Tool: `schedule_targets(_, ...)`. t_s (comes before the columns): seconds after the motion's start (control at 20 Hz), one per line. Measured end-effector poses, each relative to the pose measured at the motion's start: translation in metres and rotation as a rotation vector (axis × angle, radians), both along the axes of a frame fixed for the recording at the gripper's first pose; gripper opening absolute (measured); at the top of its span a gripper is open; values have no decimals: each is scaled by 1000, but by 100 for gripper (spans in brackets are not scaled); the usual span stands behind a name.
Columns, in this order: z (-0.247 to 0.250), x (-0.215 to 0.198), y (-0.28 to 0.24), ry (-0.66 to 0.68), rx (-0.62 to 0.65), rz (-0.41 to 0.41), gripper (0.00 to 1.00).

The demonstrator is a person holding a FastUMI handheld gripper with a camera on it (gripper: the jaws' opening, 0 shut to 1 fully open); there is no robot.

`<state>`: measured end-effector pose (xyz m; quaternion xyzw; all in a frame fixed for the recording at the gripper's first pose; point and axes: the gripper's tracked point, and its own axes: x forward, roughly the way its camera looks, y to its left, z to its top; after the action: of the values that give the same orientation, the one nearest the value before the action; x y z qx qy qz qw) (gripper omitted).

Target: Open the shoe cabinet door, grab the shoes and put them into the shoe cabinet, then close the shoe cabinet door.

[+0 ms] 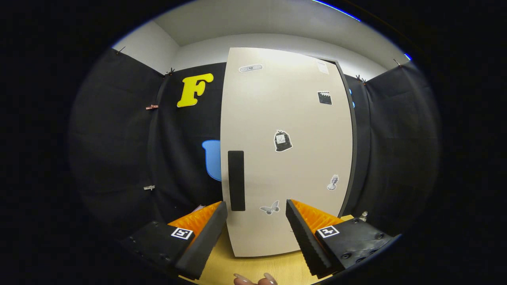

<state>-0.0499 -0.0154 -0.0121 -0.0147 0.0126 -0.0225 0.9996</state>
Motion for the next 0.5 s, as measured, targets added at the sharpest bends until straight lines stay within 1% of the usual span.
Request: schedule_targets(0.5,1,-2,-8,-12,8,-28,97)
